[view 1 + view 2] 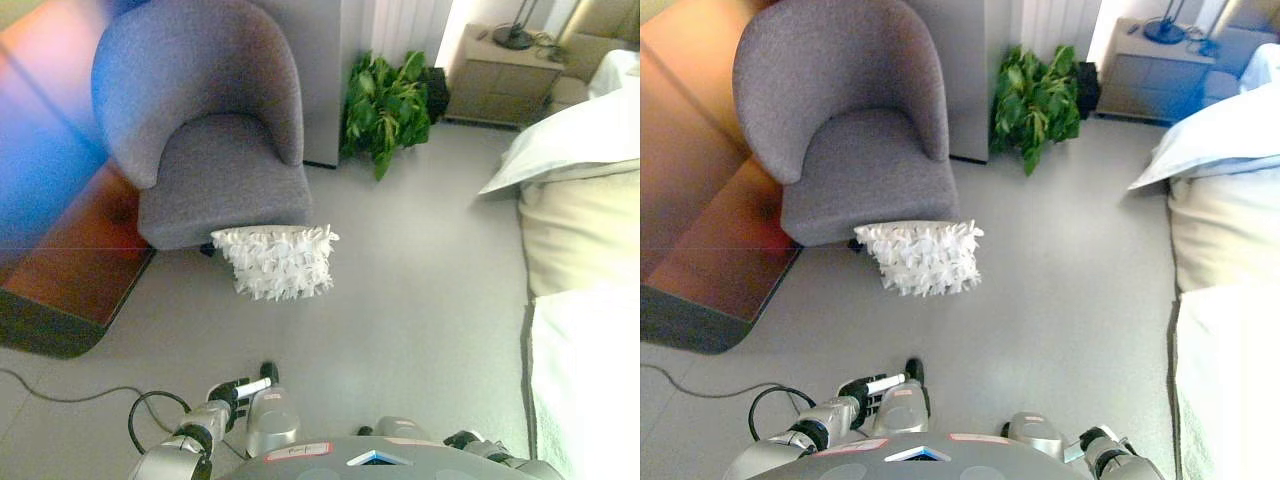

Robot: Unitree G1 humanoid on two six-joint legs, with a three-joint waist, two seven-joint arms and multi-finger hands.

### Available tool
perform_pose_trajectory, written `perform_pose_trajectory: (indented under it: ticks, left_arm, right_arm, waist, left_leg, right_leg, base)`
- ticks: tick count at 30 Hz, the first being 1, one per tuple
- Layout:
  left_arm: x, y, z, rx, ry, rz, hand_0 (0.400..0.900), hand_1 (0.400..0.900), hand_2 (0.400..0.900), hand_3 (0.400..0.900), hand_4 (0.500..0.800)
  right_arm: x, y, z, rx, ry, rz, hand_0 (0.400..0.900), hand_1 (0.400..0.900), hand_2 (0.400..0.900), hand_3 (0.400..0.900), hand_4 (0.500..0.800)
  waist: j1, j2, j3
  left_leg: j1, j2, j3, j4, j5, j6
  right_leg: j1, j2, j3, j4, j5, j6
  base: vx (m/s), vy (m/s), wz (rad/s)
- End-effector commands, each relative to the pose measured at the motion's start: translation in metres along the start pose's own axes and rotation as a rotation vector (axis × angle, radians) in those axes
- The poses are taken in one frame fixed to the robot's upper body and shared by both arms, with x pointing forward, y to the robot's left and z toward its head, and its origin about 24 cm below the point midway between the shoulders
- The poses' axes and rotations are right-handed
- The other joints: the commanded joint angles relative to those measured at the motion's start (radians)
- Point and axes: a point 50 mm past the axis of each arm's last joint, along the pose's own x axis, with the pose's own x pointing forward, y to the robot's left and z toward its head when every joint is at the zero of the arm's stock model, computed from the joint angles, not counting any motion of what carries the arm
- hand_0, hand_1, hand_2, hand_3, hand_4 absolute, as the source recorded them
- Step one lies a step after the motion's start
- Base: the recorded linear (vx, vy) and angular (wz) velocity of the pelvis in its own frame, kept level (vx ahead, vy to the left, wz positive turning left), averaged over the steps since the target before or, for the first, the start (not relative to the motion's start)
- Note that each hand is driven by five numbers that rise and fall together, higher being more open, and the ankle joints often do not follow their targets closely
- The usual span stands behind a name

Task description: Pick up the pillow and put it on the sofa.

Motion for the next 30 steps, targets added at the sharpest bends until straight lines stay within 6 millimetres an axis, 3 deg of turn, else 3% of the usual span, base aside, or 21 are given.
perform_pose_trajectory:
  ticks: [1,3,4,6,8,10,13,14,16,17,20,25,30]
  left_arm:
    - [-0.013,0.015,-0.096,0.051,0.337,0.066,0.900,0.900,0.900,0.900,0.800]
    - [-0.012,0.022,-0.088,0.045,0.321,0.076,0.900,0.900,0.900,0.900,0.800]
    - [-0.011,0.025,-0.084,0.057,0.322,0.079,0.900,0.900,0.900,0.900,0.800]
    - [-0.009,0.030,-0.071,0.109,0.306,0.091,0.900,0.900,0.900,0.900,0.800]
    - [-0.008,0.036,-0.057,0.178,0.286,0.111,0.900,0.900,0.900,0.900,0.800]
    - [-0.007,0.041,-0.041,0.197,0.257,0.141,0.900,0.900,0.900,0.900,0.800]
    - [-0.004,0.041,0.002,0.192,0.154,0.173,0.900,0.900,0.900,0.900,0.800]
    - [-0.004,0.038,0.026,0.185,0.086,0.181,0.900,0.900,0.900,0.900,0.800]
    - [-0.006,0.033,0.055,0.169,-0.003,0.194,0.900,0.900,0.900,0.900,0.800]
    - [-0.007,0.031,0.063,0.139,-0.033,0.199,0.900,0.900,0.900,0.900,0.800]
    - [-0.004,0.019,0.056,0.098,-0.036,0.174,0.900,0.900,0.900,0.900,0.800]
    - [-0.002,0.009,0.040,0.026,-0.016,0.129,0.900,0.900,0.900,0.900,0.800]
    - [-0.003,0.004,0.057,0.049,-0.042,0.096,0.900,0.900,0.900,0.900,0.800]
  right_arm:
    - [-0.001,-0.018,0.019,-0.021,-0.070,-0.060,0.900,0.900,0.900,0.900,0.800]
    - [-0.002,-0.013,0.023,-0.032,-0.081,-0.048,0.900,0.900,0.900,0.900,0.800]
    - [-0.003,-0.012,0.025,-0.021,-0.081,-0.053,0.900,0.900,0.900,0.900,0.800]
    - [-0.003,-0.013,0.027,0.031,-0.077,-0.067,0.900,0.900,0.900,0.900,0.800]
    - [-0.003,-0.013,0.027,0.060,-0.099,-0.087,0.900,0.900,0.900,0.900,0.800]
    - [-0.005,-0.016,0.036,0.054,-0.162,-0.117,0.900,0.900,0.900,0.900,0.800]
    - [-0.016,-0.041,0.077,-0.008,-0.328,-0.255,0.900,0.900,0.900,0.900,0.800]
    - [-0.025,-0.057,0.100,-0.051,-0.405,-0.345,0.900,0.900,0.900,0.900,0.800]
    - [-0.043,-0.081,0.135,-0.135,-0.503,-0.509,0.900,0.900,0.900,0.900,0.800]
    - [-0.054,-0.091,0.150,-0.174,-0.536,-0.612,0.900,0.900,0.900,0.900,0.800]
    - [-0.071,-0.105,0.169,-0.214,-0.603,-0.796,0.900,0.900,0.900,0.900,0.800]
    - [-0.112,-0.133,0.210,-0.330,-0.757,-0.977,0.900,0.900,0.900,0.900,0.800]
    - [-0.158,-0.173,0.244,-0.285,-0.794,-1.099,0.900,0.900,0.900,0.900,0.800]
  waist:
    - [0.062,-0.006,0.002]
    - [0.076,-0.026,-0.018]
    - [0.077,-0.038,-0.026]
    - [0.069,-0.065,-0.036]
    - [0.039,-0.065,-0.041]
    - [0.003,-0.059,-0.026]
    - [-0.025,-0.053,0.044]
    - [-0.043,-0.060,0.089]
    - [-0.067,-0.096,0.147]
    - [-0.068,-0.101,0.168]
    - [-0.062,-0.101,0.191]
    - [-0.010,-0.078,0.214]
    - [0.028,-0.044,0.245]
  left_leg:
    - [-0.087,0.010,-0.047,0.012,0.196,-0.023]
    - [-0.121,-0.003,-0.045,0.102,0.176,-0.001]
    - [-0.117,-0.011,-0.034,0.108,0.154,0.019]
    - [-0.095,-0.080,-0.039,0.126,0.084,0.086]
    - [-0.055,-0.133,-0.038,0.113,0.035,0.130]
    - [-0.002,-0.153,-0.033,0.101,0.008,0.146]
    - [-0.007,-0.137,-0.061,0.144,-0.013,0.134]
    - [-0.034,-0.146,-0.088,0.173,-0.033,0.133]
    - [-0.079,-0.169,-0.095,0.226,-0.100,0.119]
    - [-0.098,-0.157,-0.093,0.262,-0.133,0.107]
    - [-0.156,-0.125,-0.126,0.405,-0.190,0.101]
    - [-0.183,-0.065,-0.186,0.439,-0.198,0.061]
    - [-0.250,-0.075,-0.219,0.434,-0.177,0.047]
  right_leg:
    - [0.261,-0.160,-0.037,-0.056,-0.028,0.129]
    - [0.281,-0.196,-0.047,-0.027,-0.002,0.146]
    - [0.267,-0.232,-0.056,0.027,0.070,0.159]
    - [0.201,-0.308,-0.034,0.203,0.261,0.175]
    - [0.049,-0.294,0.026,0.372,0.345,0.170]
    - [-0.128,-0.262,0.029,0.429,0.329,0.143]
    - [-0.340,-0.208,-0.016,0.242,0.259,0.102]
    - [-0.438,-0.200,-0.005,0.162,0.297,0.107]
    - [-0.547,-0.250,-0.019,-0.033,0.440,0.143]
    - [-0.582,-0.274,-0.039,-0.055,0.461,0.144]
    - [-0.576,-0.296,-0.014,0.037,0.413,0.155]
    - [-0.629,-0.347,-0.046,0.171,0.343,0.169]
    - [-0.702,-0.379,-0.060,0.245,0.310,0.164]
  base:
    - [0.67,0.280,-0.28]
    - [0.54,0.255,0.09]
    - [0.49,0.277,0.34]
    - [0.47,0.270,0.57]
    - [0.43,0.188,0.72]
    - [0.32,-0.023,0.44]
    - [-0.01,-0.335,0.24]
    - [-0.26,-0.457,0.53]
    - [-0.18,-0.516,0.57]
    - [-0.04,-0.353,0.35]
    - [0.14,-0.256,0.49]
    - [0.14,-0.081,0.17]
    - [0.00,-0.042,0.44]
